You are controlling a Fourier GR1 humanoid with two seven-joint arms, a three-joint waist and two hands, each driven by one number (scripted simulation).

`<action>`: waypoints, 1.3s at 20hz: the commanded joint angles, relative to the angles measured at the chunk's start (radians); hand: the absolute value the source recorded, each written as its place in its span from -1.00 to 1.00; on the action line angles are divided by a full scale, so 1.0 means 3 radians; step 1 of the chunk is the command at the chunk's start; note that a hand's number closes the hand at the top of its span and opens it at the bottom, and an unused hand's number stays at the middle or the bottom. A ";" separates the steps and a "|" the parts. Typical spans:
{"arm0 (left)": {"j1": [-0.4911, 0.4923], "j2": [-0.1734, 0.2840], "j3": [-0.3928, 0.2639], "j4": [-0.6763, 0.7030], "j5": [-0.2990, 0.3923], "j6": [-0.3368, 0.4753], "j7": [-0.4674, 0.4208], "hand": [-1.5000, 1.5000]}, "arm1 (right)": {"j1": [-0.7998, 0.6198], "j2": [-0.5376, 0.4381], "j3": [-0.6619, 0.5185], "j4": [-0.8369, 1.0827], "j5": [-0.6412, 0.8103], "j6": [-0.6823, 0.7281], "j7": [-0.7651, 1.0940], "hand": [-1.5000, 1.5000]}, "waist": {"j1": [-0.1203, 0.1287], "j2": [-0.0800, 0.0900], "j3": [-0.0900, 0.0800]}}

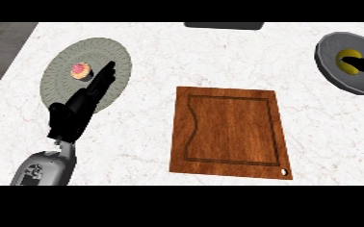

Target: Pick the lemon from the cutting board and place it in the pan

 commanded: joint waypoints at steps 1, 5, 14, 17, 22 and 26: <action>-0.0047 -0.0028 0.0025 0.0115 -0.0068 0.0064 -0.0092 0.00 | 0.0022 -0.0058 -0.0350 -0.0026 -0.0375 0.0330 -0.0309 -1.00 | -0.0034 0.0018 0.0001; -0.0018 -0.0005 0.0048 -0.0015 -0.0012 0.0036 0.0055 0.00 | 0.0260 -0.0283 -0.0492 0.0059 -0.0539 0.0887 -0.0520 -1.00 | -0.0051 -0.0025 -0.0007; -0.0047 -0.0010 0.0046 -0.0091 -0.0079 0.0057 0.0187 0.00 | 0.0907 -0.0200 -0.0636 0.0038 -0.0736 0.1385 -0.1531 -1.00 | -0.0104 -0.0064 -0.0013; -0.0214 0.0059 0.0261 0.0241 0.0102 -0.0101 0.0078 0.00 | 0.0956 -0.0163 -0.0640 0.0061 -0.0776 0.1477 -0.1644 -1.00 | -0.0140 -0.0062 -0.0019; 0.0016 -0.0116 0.0056 0.0063 -0.0167 0.0089 0.0061 0.00 | 0.1228 -0.0164 -0.0624 0.0073 -0.0861 0.1750 -0.1851 -1.00 | -0.0164 -0.0088 -0.0024; -0.0076 -0.0018 0.0268 0.0249 -0.0020 -0.0097 -0.0034 0.00 | 0.1323 0.0089 -0.0566 0.0027 -0.0917 0.1561 -0.2071 -1.00 | -0.0177 -0.0095 -0.0028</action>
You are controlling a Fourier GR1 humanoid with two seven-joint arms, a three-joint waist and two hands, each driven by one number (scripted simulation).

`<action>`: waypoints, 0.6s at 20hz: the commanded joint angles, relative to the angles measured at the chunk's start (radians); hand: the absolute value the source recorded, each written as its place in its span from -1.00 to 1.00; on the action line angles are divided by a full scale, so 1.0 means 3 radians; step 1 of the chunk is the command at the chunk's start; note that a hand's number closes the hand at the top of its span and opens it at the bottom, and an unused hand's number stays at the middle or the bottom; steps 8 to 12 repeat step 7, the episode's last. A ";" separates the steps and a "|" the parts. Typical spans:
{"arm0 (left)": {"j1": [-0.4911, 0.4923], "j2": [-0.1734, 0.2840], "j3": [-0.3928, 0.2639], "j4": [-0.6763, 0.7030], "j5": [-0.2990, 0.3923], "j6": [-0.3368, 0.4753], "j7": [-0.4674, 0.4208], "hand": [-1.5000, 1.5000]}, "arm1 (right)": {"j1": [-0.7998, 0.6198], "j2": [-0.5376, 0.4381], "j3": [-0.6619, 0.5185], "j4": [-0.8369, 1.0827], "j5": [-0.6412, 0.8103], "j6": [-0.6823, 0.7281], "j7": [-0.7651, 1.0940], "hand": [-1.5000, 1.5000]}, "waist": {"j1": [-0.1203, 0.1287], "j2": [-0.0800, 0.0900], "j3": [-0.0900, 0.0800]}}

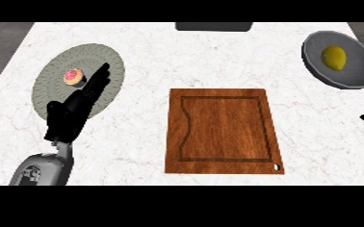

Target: Pick the lemon from the cutting board and place it in the pan

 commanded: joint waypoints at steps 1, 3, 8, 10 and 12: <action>-0.0028 0.0012 0.0054 0.0118 -0.0050 -0.0058 -0.0104 0.00 | 0.0087 0.0173 0.0073 -0.0036 -0.0057 -0.0023 -0.0183 -1.00 | -0.0016 -0.0009 -0.0003; 0.0029 -0.0032 0.0068 -0.0053 -0.0046 -0.0047 0.0048 0.00 | 0.0168 0.0177 0.0136 -0.0142 -0.0140 0.0004 -0.0145 -1.00 | -0.0034 -0.0020 -0.0007; 0.0074 -0.0024 0.0107 -0.0021 -0.0102 -0.0081 -0.0053 0.00 | 0.0211 0.0200 0.0188 -0.0145 -0.0182 -0.0180 -0.0200 -1.00 | -0.0029 -0.0018 -0.0006; 0.0074 -0.0024 0.0107 -0.0021 -0.0102 -0.0081 -0.0053 0.00 | 0.0211 0.0200 0.0188 -0.0145 -0.0182 -0.0180 -0.0200 -1.00 | -0.0029 -0.0018 -0.0006; 0.0074 -0.0024 0.0107 -0.0021 -0.0102 -0.0081 -0.0053 0.00 | 0.0211 0.0200 0.0188 -0.0145 -0.0182 -0.0180 -0.0200 -1.00 | -0.0029 -0.0018 -0.0006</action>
